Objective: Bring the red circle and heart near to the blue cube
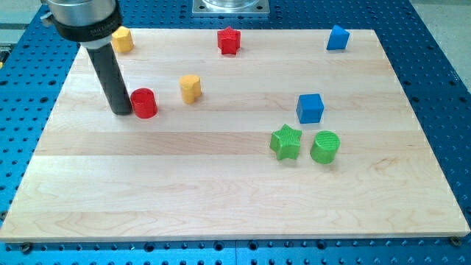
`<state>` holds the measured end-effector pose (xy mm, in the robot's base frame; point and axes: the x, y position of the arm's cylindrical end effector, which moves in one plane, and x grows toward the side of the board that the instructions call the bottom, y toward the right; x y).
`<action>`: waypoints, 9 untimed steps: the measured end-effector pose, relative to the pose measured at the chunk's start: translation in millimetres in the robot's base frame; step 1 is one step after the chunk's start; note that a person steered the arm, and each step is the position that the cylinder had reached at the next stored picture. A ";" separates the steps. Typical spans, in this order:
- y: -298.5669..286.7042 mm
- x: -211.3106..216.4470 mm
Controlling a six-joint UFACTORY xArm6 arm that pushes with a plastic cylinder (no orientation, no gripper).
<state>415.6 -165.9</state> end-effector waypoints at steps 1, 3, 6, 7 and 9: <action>134.1 -6.9; 86.8 -1.0; 179.1 -64.5; 255.2 -28.1; 166.9 -19.9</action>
<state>395.7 0.9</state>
